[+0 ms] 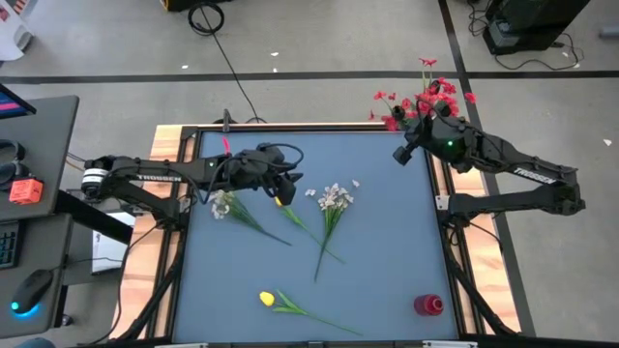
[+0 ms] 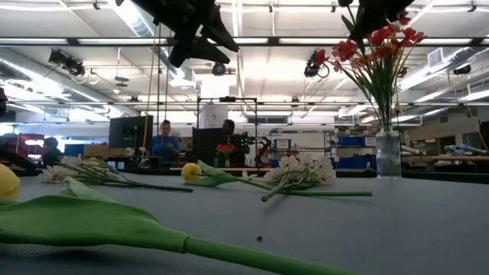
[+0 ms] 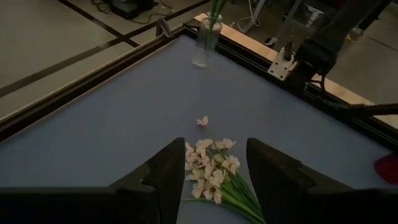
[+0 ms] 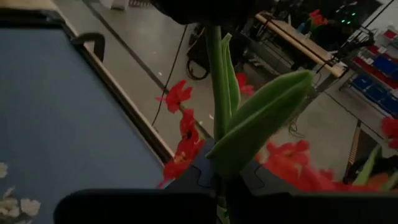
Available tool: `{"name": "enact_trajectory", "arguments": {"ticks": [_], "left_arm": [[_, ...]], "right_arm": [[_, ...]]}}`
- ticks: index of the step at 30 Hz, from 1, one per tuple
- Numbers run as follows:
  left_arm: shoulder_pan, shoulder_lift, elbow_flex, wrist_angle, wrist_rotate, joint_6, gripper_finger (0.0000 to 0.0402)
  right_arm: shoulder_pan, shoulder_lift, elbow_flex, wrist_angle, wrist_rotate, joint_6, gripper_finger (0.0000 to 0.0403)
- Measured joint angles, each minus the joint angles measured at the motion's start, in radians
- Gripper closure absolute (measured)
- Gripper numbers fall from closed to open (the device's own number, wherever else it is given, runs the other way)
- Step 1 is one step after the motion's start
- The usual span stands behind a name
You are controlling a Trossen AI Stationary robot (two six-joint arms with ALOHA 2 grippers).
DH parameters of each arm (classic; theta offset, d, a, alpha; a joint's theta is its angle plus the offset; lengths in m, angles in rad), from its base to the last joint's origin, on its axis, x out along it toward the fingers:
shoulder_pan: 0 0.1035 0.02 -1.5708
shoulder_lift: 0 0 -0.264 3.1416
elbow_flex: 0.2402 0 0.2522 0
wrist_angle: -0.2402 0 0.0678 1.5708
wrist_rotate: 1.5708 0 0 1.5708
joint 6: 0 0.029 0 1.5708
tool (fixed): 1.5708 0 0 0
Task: Sort flowers into vase by color
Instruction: Put the black flower into the transparent vase
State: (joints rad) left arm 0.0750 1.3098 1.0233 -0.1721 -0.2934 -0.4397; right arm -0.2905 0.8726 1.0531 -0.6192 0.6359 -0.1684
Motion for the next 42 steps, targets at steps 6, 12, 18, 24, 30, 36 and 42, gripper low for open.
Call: {"name": "enact_trajectory", "arguments": {"ticks": [6, 12, 18, 24, 30, 36, 42], "left_arm": [[0.000, 0.000, 0.000, -0.036, 0.004, 0.011, 0.0225], [0.000, 0.000, 0.000, -0.041, 0.004, 0.020, 0.0225], [0.000, 0.000, 0.000, -0.043, 0.004, 0.015, 0.0225], [0.000, 0.000, 0.000, -0.044, 0.004, 0.014, 0.0225], [0.000, 0.000, 0.000, -0.065, 0.004, 0.014, 0.0225], [0.000, 0.000, 0.000, -0.082, 0.004, 0.013, 0.0225], [0.000, 0.000, 0.000, -0.082, 0.004, 0.013, 0.0225]], "right_arm": [[0.000, 0.000, 0.021, -0.042, 0.016, 0.015, 0.0389], [-0.005, 0.001, -0.012, -0.056, 0.010, 0.067, 0.0389], [-0.032, 0.001, -0.040, -0.062, 0.002, 0.110, 0.0389], [-0.071, 0.000, -0.060, -0.058, -0.005, 0.169, 0.0389], [-0.102, 0.000, -0.062, -0.051, -0.032, 0.192, 0.0389], [-0.121, 0.000, -0.062, -0.026, -0.074, 0.198, 0.0389], [-0.148, 0.000, -0.062, -0.022, -0.089, 0.256, 0.0389]]}}
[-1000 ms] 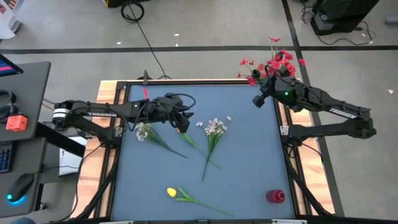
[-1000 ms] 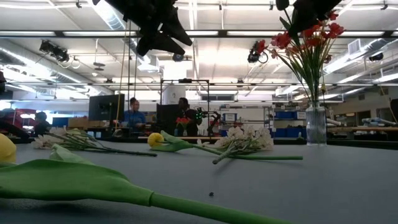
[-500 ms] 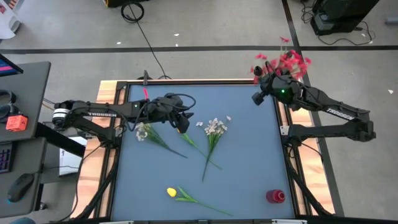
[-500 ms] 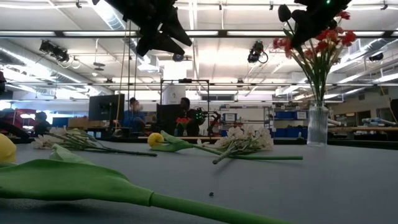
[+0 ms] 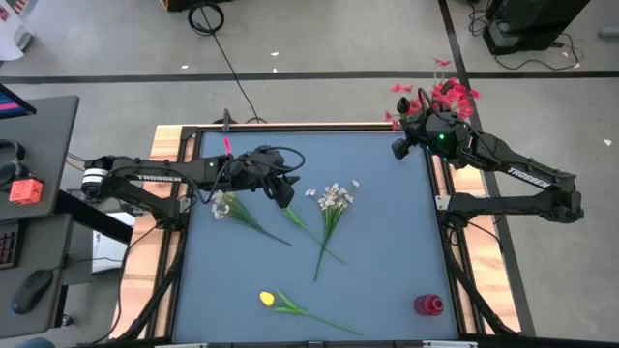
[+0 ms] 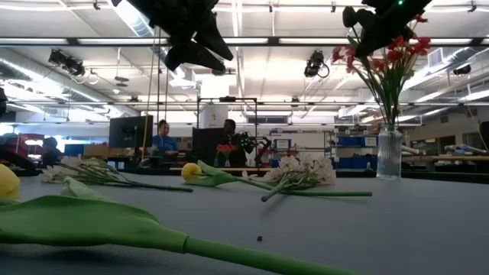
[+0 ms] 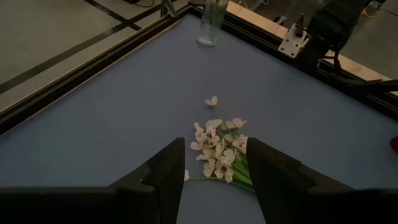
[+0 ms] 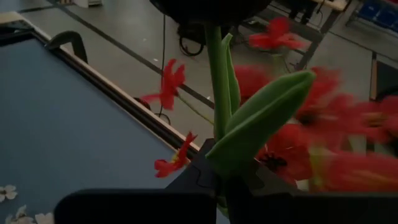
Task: Sort flowers into vase by color
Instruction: Put the black flower into the transparent vase
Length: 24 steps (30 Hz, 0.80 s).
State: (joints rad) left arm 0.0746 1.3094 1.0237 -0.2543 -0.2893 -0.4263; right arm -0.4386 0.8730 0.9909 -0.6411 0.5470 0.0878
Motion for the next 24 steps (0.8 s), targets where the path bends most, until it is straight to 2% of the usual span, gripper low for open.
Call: {"name": "enact_trajectory", "arguments": {"ticks": [14, 24], "left_arm": [[0.001, 0.000, 0.000, 0.000, -0.008, -0.004, 0.0225], [0.001, 0.000, 0.000, 0.001, -0.012, -0.009, 0.0225]], "right_arm": [[-0.040, 0.000, -0.001, 0.017, -0.056, 0.052, 0.0388], [-0.040, 0.000, -0.001, 0.019, -0.033, 0.058, 0.0389]]}}
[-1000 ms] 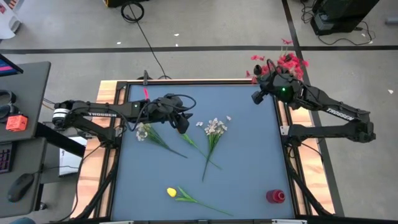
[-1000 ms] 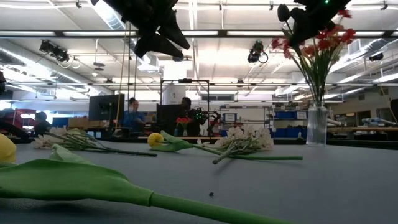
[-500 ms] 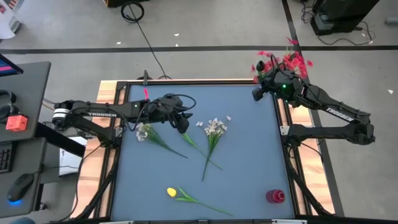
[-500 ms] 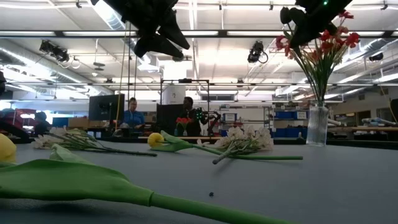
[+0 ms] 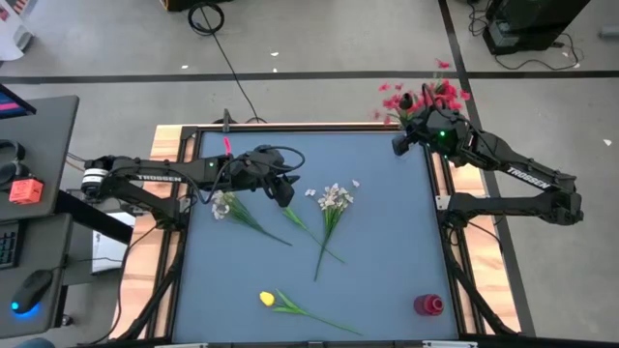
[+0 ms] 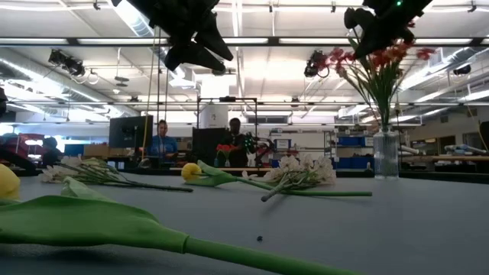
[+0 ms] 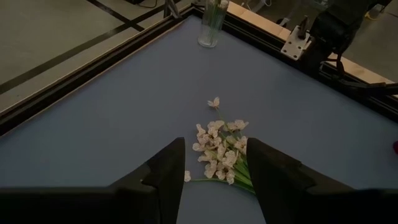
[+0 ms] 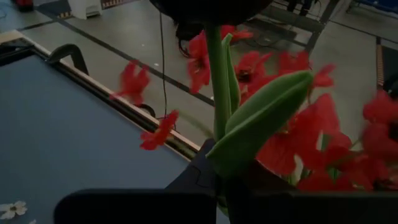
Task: Sort flowers into vase by color
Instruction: Put the black flower into the transparent vase
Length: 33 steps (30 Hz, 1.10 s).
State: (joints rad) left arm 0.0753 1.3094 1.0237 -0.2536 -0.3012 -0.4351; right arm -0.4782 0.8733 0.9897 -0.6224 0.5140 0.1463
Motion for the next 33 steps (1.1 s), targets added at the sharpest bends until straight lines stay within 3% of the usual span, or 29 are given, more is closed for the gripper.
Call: {"name": "enact_trajectory", "arguments": {"ticks": [16, 33], "left_arm": [[0.000, 0.000, 0.000, 0.000, 0.000, 0.000, 0.0225], [0.000, 0.000, 0.000, -0.001, 0.000, -0.009, 0.0225]], "right_arm": [[-0.049, 0.000, -0.002, 0.002, 0.072, 0.180, 0.0389], [-0.072, 0.001, -0.134, 0.076, 0.075, 0.295, 0.0389]]}}
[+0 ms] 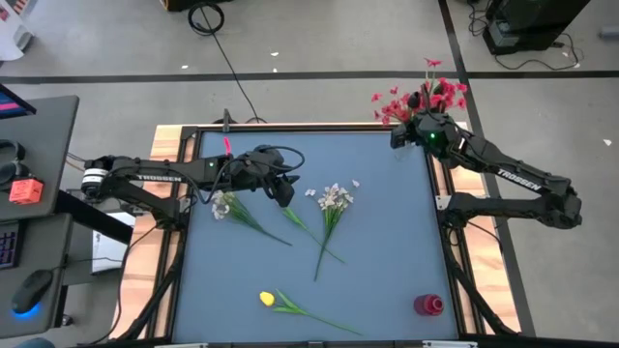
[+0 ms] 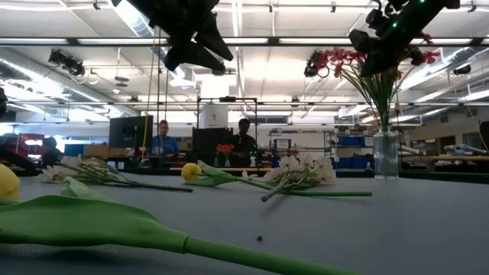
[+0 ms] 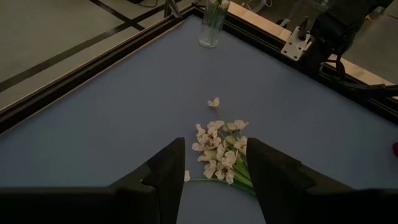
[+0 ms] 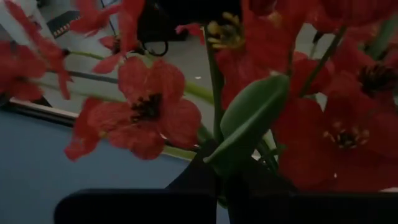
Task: Sort flowers into vase by color
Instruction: Put the black flower into the transparent vase
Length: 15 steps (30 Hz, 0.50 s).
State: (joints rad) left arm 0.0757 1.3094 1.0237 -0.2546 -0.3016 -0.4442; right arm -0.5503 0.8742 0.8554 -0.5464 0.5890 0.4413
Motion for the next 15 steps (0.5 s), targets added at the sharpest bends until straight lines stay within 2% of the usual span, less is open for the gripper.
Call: {"name": "enact_trajectory", "arguments": {"ticks": [7, 15], "left_arm": [[0.000, 0.000, 0.000, -0.002, 0.000, 0.000, 0.0225], [0.003, 0.000, 0.000, -0.007, 0.000, 0.006, 0.0225]], "right_arm": [[-0.001, -0.017, -0.001, 0.057, 0.046, -0.016, 0.0388], [-0.031, -0.017, -0.001, 0.042, 0.043, -0.044, 0.0388]]}}
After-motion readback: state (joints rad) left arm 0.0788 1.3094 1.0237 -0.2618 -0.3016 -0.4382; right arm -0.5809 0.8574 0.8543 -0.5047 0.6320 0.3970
